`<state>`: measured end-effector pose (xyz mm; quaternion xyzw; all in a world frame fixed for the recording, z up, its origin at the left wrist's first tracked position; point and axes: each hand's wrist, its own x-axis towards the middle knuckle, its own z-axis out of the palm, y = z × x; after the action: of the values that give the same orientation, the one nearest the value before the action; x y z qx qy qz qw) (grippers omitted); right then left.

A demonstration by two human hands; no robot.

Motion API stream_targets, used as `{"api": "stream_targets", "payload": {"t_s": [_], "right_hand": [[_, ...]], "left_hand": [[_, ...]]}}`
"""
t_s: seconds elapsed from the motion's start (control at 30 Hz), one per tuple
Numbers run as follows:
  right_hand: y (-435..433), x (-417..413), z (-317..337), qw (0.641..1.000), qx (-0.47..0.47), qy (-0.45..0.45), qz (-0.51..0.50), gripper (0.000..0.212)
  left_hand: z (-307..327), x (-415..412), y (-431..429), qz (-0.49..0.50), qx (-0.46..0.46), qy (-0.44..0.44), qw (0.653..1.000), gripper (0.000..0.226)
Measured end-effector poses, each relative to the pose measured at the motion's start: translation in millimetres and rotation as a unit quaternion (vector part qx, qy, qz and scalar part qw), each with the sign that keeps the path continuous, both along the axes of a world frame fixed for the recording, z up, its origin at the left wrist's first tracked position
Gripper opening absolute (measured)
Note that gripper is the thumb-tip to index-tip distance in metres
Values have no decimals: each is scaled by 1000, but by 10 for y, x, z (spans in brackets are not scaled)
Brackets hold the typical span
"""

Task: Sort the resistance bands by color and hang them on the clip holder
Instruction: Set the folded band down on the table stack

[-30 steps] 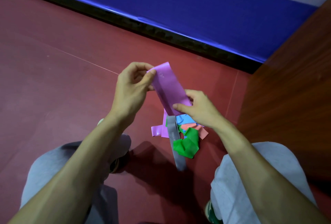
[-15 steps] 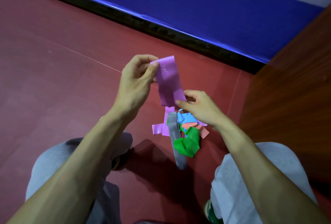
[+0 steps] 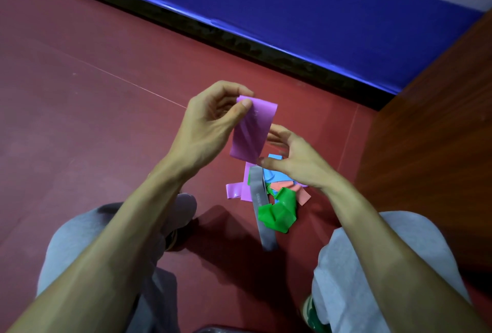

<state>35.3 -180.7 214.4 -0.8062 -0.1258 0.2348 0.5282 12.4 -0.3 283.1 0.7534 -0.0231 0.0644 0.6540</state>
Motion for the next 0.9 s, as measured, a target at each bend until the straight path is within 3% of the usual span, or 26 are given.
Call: {"api": "stream_targets", "payload": {"t_s": [0.17, 0.27, 0.47, 0.63, 0.8, 0.9], "right_hand": [[94, -53, 30, 998, -38, -43, 14, 23], [81, -51, 28, 996, -49, -69, 19, 29], [63, -43, 18, 985, -86, -146, 8, 9], [-11, -134, 211, 993, 7, -107, -44, 37], [-227, -265, 916, 978, 77, -176, -78, 23], [-304, -384, 1474, 971, 70, -218, -64, 17]], "left_hand": [[-9, 6, -27, 14, -1, 3, 1000, 17], [-4, 7, -40, 24, -13, 0, 1000, 15], [13, 5, -55, 55, -24, -14, 998, 15], [92, -138, -87, 72, -38, -29, 996, 17], [339, -338, -205, 37, -35, -47, 998, 21], [624, -481, -273, 13, -17, -67, 998, 23]]}}
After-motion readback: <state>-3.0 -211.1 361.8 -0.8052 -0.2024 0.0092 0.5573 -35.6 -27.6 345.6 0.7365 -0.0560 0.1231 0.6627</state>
